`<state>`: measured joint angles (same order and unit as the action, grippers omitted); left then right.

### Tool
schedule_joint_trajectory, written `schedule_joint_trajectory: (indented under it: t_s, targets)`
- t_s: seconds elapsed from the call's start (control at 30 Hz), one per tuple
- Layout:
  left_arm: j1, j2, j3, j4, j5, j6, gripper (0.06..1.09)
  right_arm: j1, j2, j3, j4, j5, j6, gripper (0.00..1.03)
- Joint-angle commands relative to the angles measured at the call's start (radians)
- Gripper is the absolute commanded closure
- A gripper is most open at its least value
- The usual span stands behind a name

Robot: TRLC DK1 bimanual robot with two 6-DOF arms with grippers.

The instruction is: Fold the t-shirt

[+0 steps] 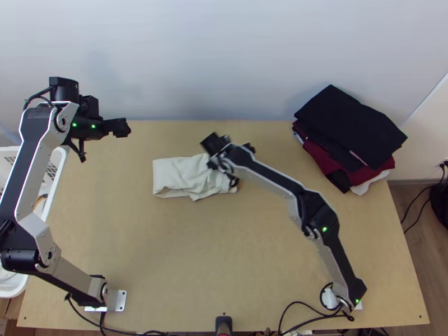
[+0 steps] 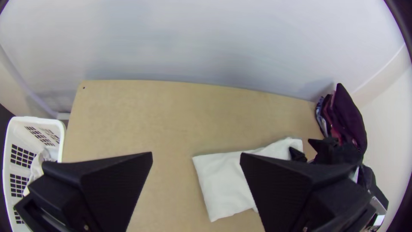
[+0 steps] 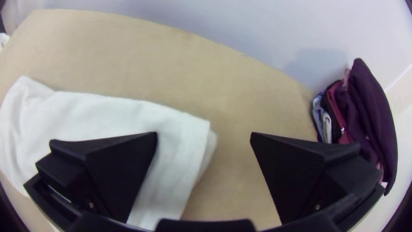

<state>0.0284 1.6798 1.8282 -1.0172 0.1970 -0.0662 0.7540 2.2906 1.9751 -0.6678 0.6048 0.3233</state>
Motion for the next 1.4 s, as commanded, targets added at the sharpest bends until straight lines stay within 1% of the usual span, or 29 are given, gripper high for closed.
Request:
schedule_joint_trajectory:
  t_s: [0.0, 0.03, 0.13, 0.33, 0.37, 0.4, 0.53, 0.63, 0.7, 0.8, 0.93, 1.0, 1.27, 1.37]
  targets:
    - [0.004, -0.031, -0.032, 0.019, -0.004, 0.017, 0.10, -0.039, -0.072, -0.065, -0.010, -0.030, 0.076, 0.04]
    - [0.004, -0.029, -0.038, 0.022, -0.004, 0.019, 0.10, -0.044, -0.085, -0.076, -0.013, -0.073, 0.088, 0.04]
    - [0.001, -0.026, -0.044, 0.022, -0.004, 0.017, 0.10, -0.071, -0.128, -0.082, -0.059, -0.313, 0.180, 0.04]
    - [0.004, -0.029, -0.044, 0.023, -0.004, 0.020, 0.10, -0.150, -0.192, -0.081, -0.098, -0.711, 0.315, 0.04]
    - [0.005, -0.031, -0.044, 0.023, -0.004, 0.022, 0.10, -0.163, -0.194, -0.082, -0.099, -0.774, 0.327, 0.04]
    - [0.007, -0.031, -0.044, 0.023, -0.004, 0.023, 0.10, -0.174, -0.195, -0.084, -0.102, -0.812, 0.342, 0.04]
    - [0.011, -0.038, -0.049, 0.022, -0.004, 0.028, 0.10, -0.197, -0.187, -0.114, -0.115, -0.872, 0.350, 0.04]
    - [0.015, -0.046, -0.053, 0.022, -0.004, 0.031, 0.10, -0.217, -0.175, -0.136, -0.122, -0.961, 0.352, 0.04]
    - [0.015, -0.049, -0.055, 0.022, -0.004, 0.036, 0.10, -0.231, -0.154, -0.142, -0.134, -1.060, 0.350, 0.04]
    - [0.015, -0.057, -0.053, 0.022, -0.004, 0.039, 0.10, -0.249, -0.114, -0.142, -0.138, -1.125, 0.347, 0.04]
    - [0.015, -0.063, -0.052, 0.022, -0.004, 0.043, 0.10, -0.269, -0.063, -0.136, -0.138, -1.243, 0.321, 0.04]
    - [0.015, -0.065, -0.052, 0.022, -0.005, 0.043, 0.10, -0.272, -0.040, -0.130, -0.136, -1.249, 0.296, 0.04]
    - [0.027, -0.080, -0.052, 0.011, -0.021, 0.049, 0.10, -0.271, 0.015, -0.108, -0.093, -1.249, 0.286, 0.04]
    - [0.028, -0.091, -0.050, 0.009, -0.030, 0.057, 0.10, -0.255, 0.053, -0.070, -0.088, -1.249, 0.283, 0.04]
